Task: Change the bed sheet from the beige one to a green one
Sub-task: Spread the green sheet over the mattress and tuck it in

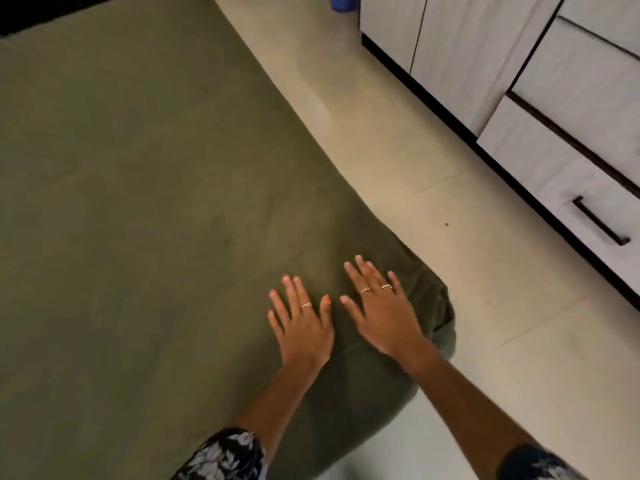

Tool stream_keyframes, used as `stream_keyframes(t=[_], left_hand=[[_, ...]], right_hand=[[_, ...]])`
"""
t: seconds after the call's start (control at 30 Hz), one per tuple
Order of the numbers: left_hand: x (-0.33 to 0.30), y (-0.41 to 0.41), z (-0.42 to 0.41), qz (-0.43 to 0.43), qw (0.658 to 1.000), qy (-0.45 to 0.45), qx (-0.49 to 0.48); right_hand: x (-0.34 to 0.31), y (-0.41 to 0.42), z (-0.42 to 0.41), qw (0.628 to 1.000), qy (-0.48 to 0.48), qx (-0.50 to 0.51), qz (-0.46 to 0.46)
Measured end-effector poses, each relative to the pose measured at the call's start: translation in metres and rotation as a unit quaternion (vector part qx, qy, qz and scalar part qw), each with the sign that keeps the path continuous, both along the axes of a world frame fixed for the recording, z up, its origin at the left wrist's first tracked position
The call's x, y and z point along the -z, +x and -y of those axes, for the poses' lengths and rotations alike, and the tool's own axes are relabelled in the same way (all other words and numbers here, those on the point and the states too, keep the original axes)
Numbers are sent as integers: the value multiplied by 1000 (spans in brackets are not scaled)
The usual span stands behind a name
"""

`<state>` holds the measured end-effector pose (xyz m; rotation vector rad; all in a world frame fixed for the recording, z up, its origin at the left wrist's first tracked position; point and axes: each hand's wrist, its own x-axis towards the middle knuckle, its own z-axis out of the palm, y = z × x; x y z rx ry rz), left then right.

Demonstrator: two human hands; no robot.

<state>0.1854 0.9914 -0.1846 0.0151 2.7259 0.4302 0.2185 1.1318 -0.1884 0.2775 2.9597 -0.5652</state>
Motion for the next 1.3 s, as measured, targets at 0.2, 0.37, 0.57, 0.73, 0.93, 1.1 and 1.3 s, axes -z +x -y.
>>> stream_keyframes(t=[0.2,0.37,0.57,0.73,0.93,1.1,1.3], left_hand=[[-3,17,-119,60,994,-16,88],[1,13,-123,83,986,-91,116],[4,8,-125,127,979,-106,121],[16,7,-124,130,979,-101,120],[27,15,-110,29,994,-56,89],[11,17,-110,-2,996,88,19],[-1,66,-108,-152,950,237,-133]], right_hand=[[9,36,-78,999,-12,8,34],[28,49,-127,857,-274,401,170],[37,25,-143,658,-563,430,254],[32,-15,-133,724,-543,369,212],[-4,-4,-100,948,-267,160,67],[-32,-8,-81,963,-244,-16,110],[-29,-10,-76,953,-203,-190,123]])
